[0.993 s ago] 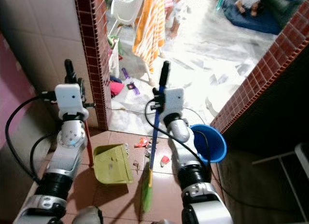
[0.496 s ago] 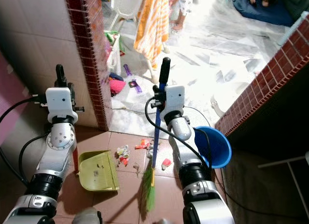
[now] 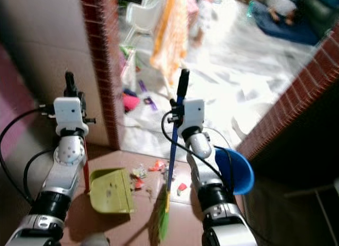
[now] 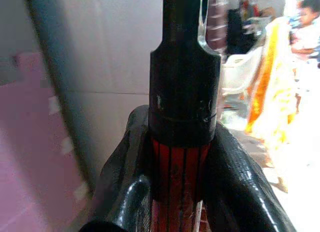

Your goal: Sweep floor

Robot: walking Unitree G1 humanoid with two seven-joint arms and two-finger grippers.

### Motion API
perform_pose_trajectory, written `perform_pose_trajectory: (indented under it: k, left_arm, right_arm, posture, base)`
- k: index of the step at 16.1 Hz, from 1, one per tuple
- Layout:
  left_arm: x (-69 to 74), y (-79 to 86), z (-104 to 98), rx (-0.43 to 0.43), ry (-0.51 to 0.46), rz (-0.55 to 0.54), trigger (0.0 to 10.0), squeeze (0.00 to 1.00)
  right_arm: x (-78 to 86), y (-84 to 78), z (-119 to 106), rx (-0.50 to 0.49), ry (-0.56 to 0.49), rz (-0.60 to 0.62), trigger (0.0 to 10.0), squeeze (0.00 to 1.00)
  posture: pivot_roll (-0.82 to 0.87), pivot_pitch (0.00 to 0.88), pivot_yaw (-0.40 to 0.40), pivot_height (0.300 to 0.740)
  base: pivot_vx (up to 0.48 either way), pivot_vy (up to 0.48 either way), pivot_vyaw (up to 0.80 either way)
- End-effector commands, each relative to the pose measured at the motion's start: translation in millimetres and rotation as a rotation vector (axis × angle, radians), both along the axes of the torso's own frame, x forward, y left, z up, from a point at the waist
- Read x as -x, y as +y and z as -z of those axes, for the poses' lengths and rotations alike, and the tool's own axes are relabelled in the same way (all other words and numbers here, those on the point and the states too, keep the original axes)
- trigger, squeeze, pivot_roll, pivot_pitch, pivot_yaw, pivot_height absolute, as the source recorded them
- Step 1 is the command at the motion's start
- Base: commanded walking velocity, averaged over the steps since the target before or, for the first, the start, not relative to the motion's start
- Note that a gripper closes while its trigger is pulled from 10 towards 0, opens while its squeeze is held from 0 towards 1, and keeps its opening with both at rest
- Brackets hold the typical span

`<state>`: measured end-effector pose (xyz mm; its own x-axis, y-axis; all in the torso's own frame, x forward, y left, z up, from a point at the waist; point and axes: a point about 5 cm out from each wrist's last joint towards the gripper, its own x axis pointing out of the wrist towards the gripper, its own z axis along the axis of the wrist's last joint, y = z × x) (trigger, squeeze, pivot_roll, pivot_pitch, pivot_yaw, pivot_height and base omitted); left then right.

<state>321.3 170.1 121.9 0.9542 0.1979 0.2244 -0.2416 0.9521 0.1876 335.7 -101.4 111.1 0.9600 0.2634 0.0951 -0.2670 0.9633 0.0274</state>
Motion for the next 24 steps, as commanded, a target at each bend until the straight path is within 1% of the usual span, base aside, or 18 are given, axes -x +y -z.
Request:
perform_pose_trajectory:
  k: [1,4,6,7,8,9,11,12,14,17,20,23,24]
  left_arm:
    - [-2.8,-2.9,-9.8,-0.007,-0.039,0.021,10.0,0.0]
    - [-2.5,-4.3,-9.8,-0.015,-0.041,0.03,10.0,0.0]
    - [-2.8,-6.7,-9.7,-0.022,-0.037,0.047,10.0,0.0]
    - [-4.0,-8.7,-4.6,-0.021,0.0,0.064,10.0,0.0]
    - [-4.7,-14.2,2.0,-0.024,0.04,0.122,10.0,0.0]
    - [-5.0,-17.9,6.0,-0.034,0.062,0.15,10.0,0.0]
    - [-6.2,-19.6,9.7,-0.053,0.079,0.151,10.0,0.0]
    - [-7.4,-19.7,11.3,-0.077,0.089,0.153,10.0,0.0]
    - [-10.6,-16.0,7.7,-0.114,0.067,0.154,10.0,0.0]
    - [-13.2,-14.4,2.4,-0.119,0.046,0.142,10.0,0.0]
    - [-15.7,-9.1,8.3,-0.128,0.058,0.103,10.0,0.0]
    - [-19.3,-5.7,18.8,-0.021,0.085,0.034,10.0,0.0]
    - [-19.1,-7.2,23.1,-0.016,0.101,0.024,10.0,0.0]
  right_arm:
    - [-3.9,-3.1,-10.6,0.007,-0.038,0.013,10.0,0.0]
    - [-6.0,-3.8,-12.3,0.012,-0.04,0.013,10.0,0.0]
    - [-8.4,-5.4,-14.3,0.016,-0.044,0.016,10.0,0.0]
    - [-9.1,-5.8,-14.7,0.018,-0.045,0.017,10.0,0.0]
    - [-9.3,-5.5,-14.7,0.02,-0.047,0.015,10.0,0.0]
    - [-8.7,-4.5,-14.3,0.021,-0.047,0.012,10.0,0.0]
    - [-7.5,-3.1,-13.1,0.022,-0.045,0.01,10.0,0.0]
    - [-7.2,-2.7,-12.7,0.022,-0.044,0.01,10.0,0.0]
    - [-6.5,-3.0,-12.4,0.022,-0.043,0.015,10.0,0.0]
    - [-6.1,-5.1,-11.9,0.025,-0.044,0.02,10.0,0.0]
    - [-6.2,-3.6,-11.9,0.033,-0.045,0.024,10.0,0.0]
    - [-6.5,-1.6,-12.9,0.05,-0.051,0.026,10.0,0.0]
    - [-6.4,-1.3,-13.5,0.049,-0.054,0.026,10.0,0.0]
  posture:
    - [-0.01,0.0,-0.112,0.74]
    - [-0.01,0.0,-0.112,0.74]
    - [-0.01,0.0,-0.112,0.74]
    - [0.0,0.0,-0.116,0.74]
    - [0.0,0.0,-0.119,0.74]
    - [0.0,0.0,-0.119,0.74]
    - [0.0,0.0,-0.119,0.74]
    - [0.0,0.0,-0.119,0.74]
    - [-0.01,0.0,-0.114,0.74]
    - [-0.01,0.0,-0.114,0.74]
    - [-0.02,0.004,-0.115,0.74]
    - [-0.03,0.015,-0.116,0.74]
    - [-0.04,0.017,-0.116,0.74]
  base:
    - [0.341,0.337,0.0]
    - [0.328,0.35,0.0]
    - [0.0,0.0,0.0]
    - [0.0,0.0,0.0]
    - [0.0,0.0,0.0]
    - [0.0,0.0,0.0]
    - [0.0,0.0,0.0]
    - [0.0,0.0,0.0]
    - [0.0,0.0,0.0]
    - [0.0,0.0,0.0]
    - [0.0,0.0,0.0]
    - [0.0,0.0,0.0]
    - [0.0,0.0,0.0]
